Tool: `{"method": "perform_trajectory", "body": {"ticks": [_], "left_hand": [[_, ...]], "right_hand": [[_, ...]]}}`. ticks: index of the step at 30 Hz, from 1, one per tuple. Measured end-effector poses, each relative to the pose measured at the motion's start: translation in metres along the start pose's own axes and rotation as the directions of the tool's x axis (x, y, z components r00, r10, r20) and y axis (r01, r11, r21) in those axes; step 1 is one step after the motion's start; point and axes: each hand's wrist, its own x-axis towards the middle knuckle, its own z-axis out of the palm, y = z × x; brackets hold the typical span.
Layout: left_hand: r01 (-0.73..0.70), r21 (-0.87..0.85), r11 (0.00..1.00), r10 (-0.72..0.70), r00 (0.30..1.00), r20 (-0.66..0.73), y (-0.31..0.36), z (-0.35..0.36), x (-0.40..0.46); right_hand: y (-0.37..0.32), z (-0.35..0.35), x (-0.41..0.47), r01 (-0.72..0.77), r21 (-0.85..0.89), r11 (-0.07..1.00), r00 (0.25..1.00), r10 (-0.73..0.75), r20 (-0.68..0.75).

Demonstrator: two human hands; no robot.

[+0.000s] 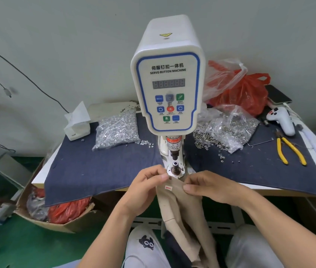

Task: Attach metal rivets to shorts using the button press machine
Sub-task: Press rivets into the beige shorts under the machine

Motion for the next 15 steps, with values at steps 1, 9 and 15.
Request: {"method": "perform_trajectory", "body": {"ticks": [1,9,15], "left_hand": [[0.009,-0.080,0.997,-0.011,1.000,-0.020,-0.005,0.000,0.000],[0.119,0.063,0.991,-0.087,0.923,-0.374,-0.018,0.005,0.023],[0.118,0.171,0.978,-0.029,0.893,-0.450,-0.024,0.005,0.032]], "right_hand": [[-0.001,-0.005,0.002,-0.011,-0.077,0.997,1.000,0.011,-0.009],[0.005,-0.009,0.017,-0.029,0.055,0.998,0.949,0.045,-0.313],[0.010,-0.007,0.027,-0.040,0.031,0.999,0.906,0.049,-0.421]]}}
